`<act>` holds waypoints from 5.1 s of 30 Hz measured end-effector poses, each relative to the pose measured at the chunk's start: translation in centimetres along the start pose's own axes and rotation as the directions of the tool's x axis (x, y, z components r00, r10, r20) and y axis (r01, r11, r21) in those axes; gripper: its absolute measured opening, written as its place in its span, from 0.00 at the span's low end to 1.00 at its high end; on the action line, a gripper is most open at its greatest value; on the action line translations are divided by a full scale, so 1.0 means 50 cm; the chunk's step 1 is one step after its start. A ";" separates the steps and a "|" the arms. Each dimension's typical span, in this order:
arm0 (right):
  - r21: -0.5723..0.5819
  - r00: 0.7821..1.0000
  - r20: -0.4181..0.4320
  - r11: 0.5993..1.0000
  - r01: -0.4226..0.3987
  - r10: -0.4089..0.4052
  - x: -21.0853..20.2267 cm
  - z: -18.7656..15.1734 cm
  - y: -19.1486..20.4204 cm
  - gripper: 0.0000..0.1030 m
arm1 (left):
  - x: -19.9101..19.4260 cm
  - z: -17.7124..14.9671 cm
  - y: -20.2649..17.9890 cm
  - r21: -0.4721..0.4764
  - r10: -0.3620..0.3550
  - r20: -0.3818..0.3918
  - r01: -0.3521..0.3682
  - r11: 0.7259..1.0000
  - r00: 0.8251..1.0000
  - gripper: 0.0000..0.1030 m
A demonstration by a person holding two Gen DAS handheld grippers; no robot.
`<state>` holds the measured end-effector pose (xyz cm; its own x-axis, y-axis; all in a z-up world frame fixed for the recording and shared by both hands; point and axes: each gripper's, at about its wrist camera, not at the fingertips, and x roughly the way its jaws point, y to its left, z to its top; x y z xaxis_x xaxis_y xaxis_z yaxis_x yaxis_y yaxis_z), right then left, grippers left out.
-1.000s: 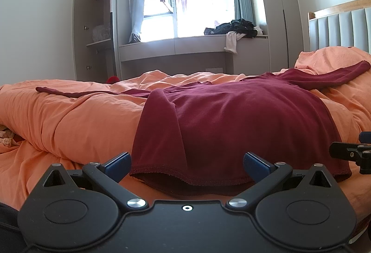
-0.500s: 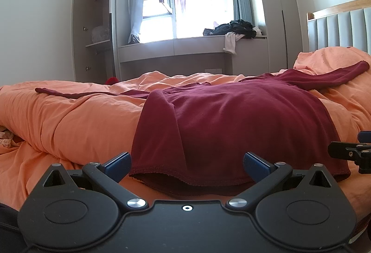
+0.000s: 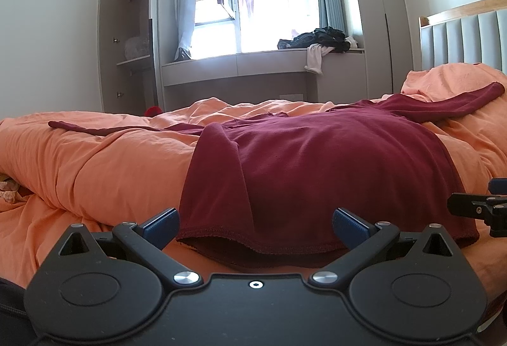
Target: Fold small clothes
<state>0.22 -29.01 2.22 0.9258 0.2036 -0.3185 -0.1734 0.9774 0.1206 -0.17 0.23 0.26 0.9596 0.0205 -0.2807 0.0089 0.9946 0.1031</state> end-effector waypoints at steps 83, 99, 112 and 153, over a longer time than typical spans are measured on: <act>0.341 0.619 0.051 0.596 0.727 -0.784 0.335 0.345 -0.760 0.29 | 0.483 0.223 -0.083 -0.109 -0.021 -0.090 0.011 0.994 0.996 1.00; 0.118 0.691 0.339 0.757 0.642 -0.638 0.313 0.445 -0.550 0.02 | 0.470 0.278 -0.019 -0.168 0.029 -0.094 -0.044 0.985 0.995 1.00; -0.462 0.916 0.393 0.845 0.269 -0.077 0.393 0.441 -0.037 0.02 | 0.452 0.292 0.141 -0.354 0.193 -0.177 -0.245 0.903 0.965 1.00; -0.491 0.988 0.035 0.859 0.147 -0.149 0.326 0.243 -0.220 0.89 | 0.467 0.231 0.038 -0.232 0.024 -0.150 -0.059 0.971 0.988 1.00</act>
<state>21.31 -37.11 7.13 0.9524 0.0534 -0.3002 -0.1780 0.8968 -0.4052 25.50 1.44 4.90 0.9063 0.0599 -0.4183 -0.1137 0.9880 -0.1049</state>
